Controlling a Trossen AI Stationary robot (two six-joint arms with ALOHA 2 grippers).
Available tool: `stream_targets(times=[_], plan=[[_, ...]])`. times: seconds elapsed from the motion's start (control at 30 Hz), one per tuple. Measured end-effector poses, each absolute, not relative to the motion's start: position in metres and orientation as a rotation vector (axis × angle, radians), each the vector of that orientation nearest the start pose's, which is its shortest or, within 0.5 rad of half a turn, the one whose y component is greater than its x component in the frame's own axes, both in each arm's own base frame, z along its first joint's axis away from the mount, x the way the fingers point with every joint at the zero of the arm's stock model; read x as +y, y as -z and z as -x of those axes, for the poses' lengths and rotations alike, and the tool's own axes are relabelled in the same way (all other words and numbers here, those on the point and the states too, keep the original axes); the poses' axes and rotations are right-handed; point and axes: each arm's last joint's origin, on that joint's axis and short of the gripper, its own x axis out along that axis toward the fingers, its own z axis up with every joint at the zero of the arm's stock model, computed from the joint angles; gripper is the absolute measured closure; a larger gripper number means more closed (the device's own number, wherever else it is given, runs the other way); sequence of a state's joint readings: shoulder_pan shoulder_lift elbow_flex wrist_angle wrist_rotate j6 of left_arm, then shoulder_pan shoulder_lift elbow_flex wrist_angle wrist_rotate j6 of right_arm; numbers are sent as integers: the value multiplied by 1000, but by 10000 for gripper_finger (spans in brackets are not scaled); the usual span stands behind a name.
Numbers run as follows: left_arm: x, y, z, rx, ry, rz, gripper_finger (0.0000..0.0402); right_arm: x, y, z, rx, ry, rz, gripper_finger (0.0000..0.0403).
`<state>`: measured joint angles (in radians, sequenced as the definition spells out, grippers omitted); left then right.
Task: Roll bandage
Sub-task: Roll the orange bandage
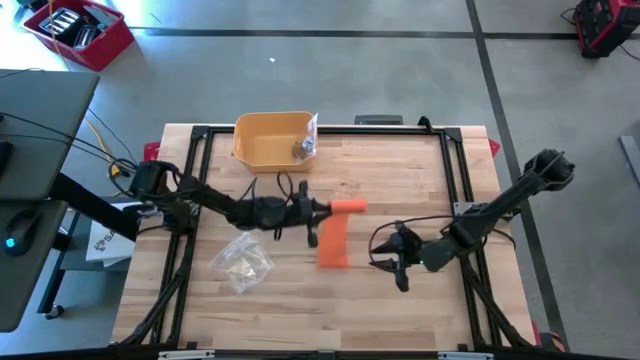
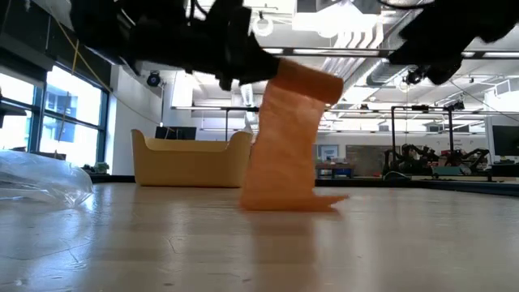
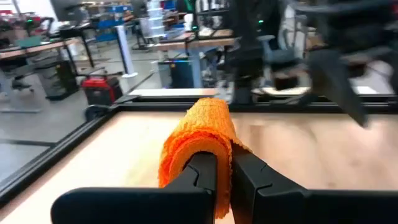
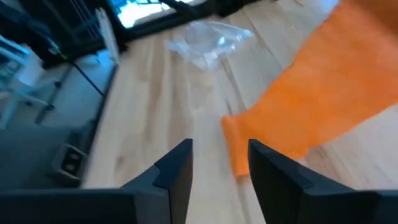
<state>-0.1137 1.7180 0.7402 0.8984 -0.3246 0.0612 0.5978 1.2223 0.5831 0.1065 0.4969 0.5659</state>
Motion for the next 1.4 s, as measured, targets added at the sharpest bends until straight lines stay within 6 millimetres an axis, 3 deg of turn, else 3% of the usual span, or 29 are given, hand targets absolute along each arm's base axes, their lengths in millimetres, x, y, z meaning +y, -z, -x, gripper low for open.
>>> stream_targets(times=[0.27,0.5,0.77,0.9,1.1,1.27,1.4], plan=[[0,-174,-331,126,-243,-71,390,113,-165,-251,542,-68,-174,259],[2,-172,-330,139,-248,-73,390,96,-138,-297,634,-187,-32,259],[2,-170,-330,161,-248,-78,390,85,-116,-342,876,-231,152,262],[1,-167,-330,193,-247,-81,390,78,-108,-347,945,-217,132,294],[1,-166,-329,204,-246,-79,390,72,-105,-344,977,-231,68,387],[1,-164,-329,218,-248,-77,390,79,-110,-339,1003,-221,19,399],[1,-162,-329,245,-248,-75,390,97,-130,-326,995,-266,13,402]])
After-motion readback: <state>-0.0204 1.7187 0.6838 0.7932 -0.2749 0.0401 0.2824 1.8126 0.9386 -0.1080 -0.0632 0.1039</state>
